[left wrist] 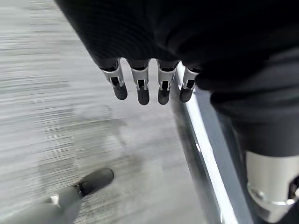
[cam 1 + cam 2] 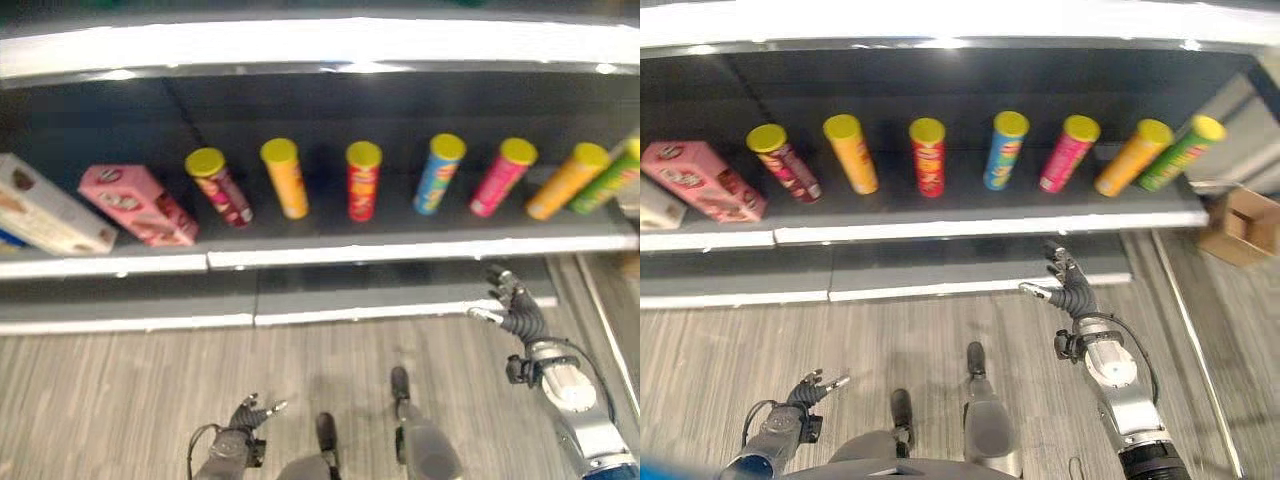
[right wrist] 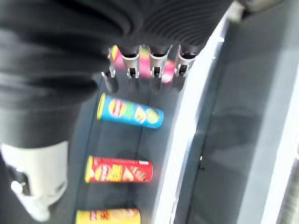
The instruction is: Put the goods on the table back onto the shelves and tidy them up.
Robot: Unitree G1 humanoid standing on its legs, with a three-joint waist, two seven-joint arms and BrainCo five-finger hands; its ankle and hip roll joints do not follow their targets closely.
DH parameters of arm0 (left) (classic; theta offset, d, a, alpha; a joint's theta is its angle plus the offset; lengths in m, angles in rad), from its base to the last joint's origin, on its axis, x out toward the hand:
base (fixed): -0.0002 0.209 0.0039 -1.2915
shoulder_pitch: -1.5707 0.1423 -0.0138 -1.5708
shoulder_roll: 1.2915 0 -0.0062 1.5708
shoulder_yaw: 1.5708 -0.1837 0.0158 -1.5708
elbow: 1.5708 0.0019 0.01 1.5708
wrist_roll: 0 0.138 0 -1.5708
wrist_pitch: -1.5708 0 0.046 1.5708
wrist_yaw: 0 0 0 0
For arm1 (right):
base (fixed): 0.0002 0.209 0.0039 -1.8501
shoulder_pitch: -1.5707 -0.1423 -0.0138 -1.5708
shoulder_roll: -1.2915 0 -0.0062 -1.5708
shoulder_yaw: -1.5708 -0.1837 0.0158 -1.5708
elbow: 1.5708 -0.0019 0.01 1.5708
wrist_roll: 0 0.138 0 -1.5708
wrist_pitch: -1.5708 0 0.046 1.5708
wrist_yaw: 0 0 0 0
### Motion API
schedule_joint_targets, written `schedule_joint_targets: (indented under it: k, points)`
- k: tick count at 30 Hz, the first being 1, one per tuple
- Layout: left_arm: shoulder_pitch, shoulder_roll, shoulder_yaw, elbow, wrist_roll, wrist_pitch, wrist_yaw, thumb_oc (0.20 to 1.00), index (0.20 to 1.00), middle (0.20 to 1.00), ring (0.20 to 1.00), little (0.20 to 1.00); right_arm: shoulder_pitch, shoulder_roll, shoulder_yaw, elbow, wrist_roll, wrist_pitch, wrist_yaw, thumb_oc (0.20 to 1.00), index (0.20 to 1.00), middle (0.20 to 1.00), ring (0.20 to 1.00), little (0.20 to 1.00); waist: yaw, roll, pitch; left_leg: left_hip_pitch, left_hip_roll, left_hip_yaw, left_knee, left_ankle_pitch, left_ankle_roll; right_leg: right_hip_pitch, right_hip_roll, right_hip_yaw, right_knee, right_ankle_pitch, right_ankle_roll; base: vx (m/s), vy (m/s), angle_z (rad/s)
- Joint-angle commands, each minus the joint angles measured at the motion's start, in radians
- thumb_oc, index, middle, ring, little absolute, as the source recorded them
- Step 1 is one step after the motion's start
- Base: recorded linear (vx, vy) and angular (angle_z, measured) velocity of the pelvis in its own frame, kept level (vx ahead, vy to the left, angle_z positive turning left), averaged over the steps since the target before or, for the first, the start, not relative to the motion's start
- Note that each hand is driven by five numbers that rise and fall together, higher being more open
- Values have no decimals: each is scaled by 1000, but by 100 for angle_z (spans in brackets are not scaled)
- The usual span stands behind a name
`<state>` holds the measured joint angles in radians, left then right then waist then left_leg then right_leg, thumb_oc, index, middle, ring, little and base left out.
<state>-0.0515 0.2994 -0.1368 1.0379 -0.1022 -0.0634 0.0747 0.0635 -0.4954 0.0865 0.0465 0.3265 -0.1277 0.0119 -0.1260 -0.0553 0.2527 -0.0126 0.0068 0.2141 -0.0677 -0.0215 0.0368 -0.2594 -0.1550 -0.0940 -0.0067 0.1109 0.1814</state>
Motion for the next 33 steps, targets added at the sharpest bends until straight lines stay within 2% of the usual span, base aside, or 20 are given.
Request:
schedule_joint_targets:
  k: [1, 4, 5, 7, 9, 10, 11, 12, 13, 15, 17, 18, 21, 22, 23, 24, 27, 29, 31, 33]
  points:
    - [-18, 61, 16, 16, 25, -8, -21, 1000, 1000, 1000, 1000, 1000, -50, -59, -52, -56, 29, -70, 33, 1000, 1000, 1000, 1000, 1000, 29, 17, -7, 0, 64, -28, -19, 5, -76, 87, -101, -19, 215, -51, 24, -90, -15, -94]
    - [-13, 59, 24, 12, 14, -10, -24, 1000, 1000, 1000, 1000, 1000, -54, -76, -91, -75, 14, -71, 27, 1000, 1000, 1000, 1000, 1000, 37, 19, -36, -3, 98, 24, 10, -1, -80, 128, -182, -46, 239, -18, 17, -68, -60, -79]
    - [-14, 59, 24, 12, 14, -10, -24, 1000, 1000, 1000, 1000, 1000, -54, -75, -92, -76, 14, -71, 27, 1000, 1000, 1000, 1000, 1000, 38, 19, -38, -7, 98, 25, 11, 0, -80, 125, -181, -45, 236, -14, 17, -26, -141, -59]
    - [-4, 61, 30, 9, 14, -13, -29, 1000, 1000, 1000, 1000, 1000, -41, -80, -138, -96, -5, -70, 17, 1000, 1000, 1000, 1000, 1000, 46, -4, -76, -10, 126, 87, 48, -12, -94, 165, -270, -85, 202, 101, 46, 0, -253, -94]
    - [-2, 64, 34, 6, 13, -14, -30, 1000, 1000, 1000, 1000, 1000, -33, -80, -157, -102, -13, -68, 13, 1000, 1000, 1000, 1000, 1000, 47, -10, -90, -5, 140, 95, 55, -28, -110, 182, -284, -106, 186, 112, 64, 7, -268, -63]
    - [2, 70, 43, -5, 7, -17, -31, 1000, 1000, 1000, 1000, 1000, -25, -88, -198, -116, -29, -66, -5, 1000, 1000, 1000, 1000, 1000, 48, -36, -109, -16, 165, 143, 83, -14, -124, 212, -289, -162, 115, 142, 70, -62, -345, -50]
    - [5, 72, 51, -8, 2, -17, -29, 1000, 1000, 1000, 1000, 1000, -21, -91, -219, -119, -30, -64, -12, 1000, 1000, 1000, 1000, 1000, 49, -45, -118, -16, 179, 160, 95, -11, -136, 218, -277, -174, 95, 146, 79, -38, -541, -75]
    - [16, 75, 63, -9, -8, -20, -28, 1000, 1000, 1000, 1000, 1000, -23, -109, -243, -116, -36, -64, -26, 1000, 1000, 1000, 1000, 1000, 53, -47, -128, -5, 214, 177, 107, -23, -163, 239, -252, -195, 70, 104, 80, 5, -519, -147]
    - [28, 74, 72, -24, -24, -22, -30, 1000, 1000, 1000, 1000, 1000, -27, -118, -264, -121, -58, -64, -52, 1000, 1000, 1000, 1000, 1000, 67, -49, -130, 6, 257, 196, 133, -22, -185, 252, -222, -223, 45, 5, 80, 10, -526, -169]
    - [44, 56, 102, -11, -29, -22, -27, 1000, 1000, 1000, 1000, 1000, -9, -129, -319, -127, -78, -64, -85, 1000, 1000, 1000, 1000, 1000, 57, -42, -132, 25, 329, 229, 154, 15, -225, 259, -174, -217, 31, -50, 64, -15, -476, -109]
    - [52, 51, 110, -18, -41, -24, -25, 1000, 1000, 1000, 1000, 1000, -4, -131, -333, -135, -91, -67, -101, 1000, 1000, 1000, 1000, 1000, 50, -34, -134, 26, 357, 241, 169, 24, -231, 259, -146, -208, 28, -74, 55, 8, -335, -56]
    - [69, 32, 119, -33, -67, -25, -21, 1000, 1000, 1000, 1000, 1000, 6, -136, -378, -145, -114, -73, -146, 1000, 1000, 1000, 1000, 1000, 39, -11, -128, 35, 414, 233, 212, 54, -243, 276, -67, -187, 22, -136, 7, 32, -371, -74]
    - [81, -7, 127, -55, -108, -26, -5, 1000, 1000, 1000, 1000, 1000, 10, -133, -414, -142, -145, -78, -216, 1000, 1000, 1000, 1000, 1000, 35, 15, -107, 16, 461, 185, 304, 154, -249, 319, 7, -175, -7, -180, -45, 28, -349, -48]
    - [76, -22, 131, -58, -122, -25, 3, 1000, 1000, 1000, 1000, 1000, 8, -128, -419, -138, -170, -74, -251, 1000, 1000, 1000, 1000, 1000, 36, 17, -100, 1, 450, 162, 332, 154, -238, 333, 23, -169, -19, -191, -61, -63, -289, -28]
    - [74, -27, 130, -61, -130, -24, 7, 1000, 1000, 1000, 1000, 1000, -1, -123, -414, -144, -191, -66, -270, 1000, 1000, 1000, 1000, 1000, 43, 9, -87, -32, 423, 122, 371, 159, -206, 331, 27, -170, -23, -180, -78, -69, -170, -23]
    - [74, -27, 130, -61, -130, -24, 7, 1000, 1000, 1000, 1000, 1000, -1, -123, -414, -144, -191, -66, -270, 1000, 1000, 1000, 1000, 1000, 43, 9, -87, -32, 423, 122, 371, 159, -206, 331, 27, -170, -23, -180, -78, -80, -137, -14]
    - [89, -50, 123, -50, -140, -27, 16, 1000, 1000, 1000, 1000, 1000, -32, -94, -417, -143, -224, -66, -330, 1000, 1000, 1000, 1000, 1000, 84, -19, -68, -141, 193, -83, 410, 28, -154, 335, 33, -121, -34, -178, -86, 44, -189, -25]
    - [98, -59, 118, -41, -135, -28, 18, 1000, 1000, 1000, 1000, 1000, -34, -78, -413, -134, -245, -57, -348, 1000, 1000, 1000, 1000, 1000, 94, -9, -72, -142, 133, -112, 335, -3, -137, 339, 49, -103, -39, -181, -83, 196, -90, -55]
    - [106, -69, 109, -17, -116, -21, 15, 1000, 1000, 1000, 1000, 1000, -31, -77, -398, -96, -269, -27, -372, 1000, 1000, 1000, 1000, 1000, 111, 14, -75, -178, 86, -124, 205, 65, -137, 354, 73, -85, -53, -184, -78, 234, -22, -54]
    - [102, -65, 105, -10, -107, -19, 19, 1000, 1000, 1000, 1000, 1000, -33, -79, -398, -88, -270, -15, -379, 1000, 1000, 1000, 1000, 1000, 119, 27, -68, -220, 78, -100, 142, 116, -152, 373, 90, -82, -61, -192, -77, 167, -10, -37]
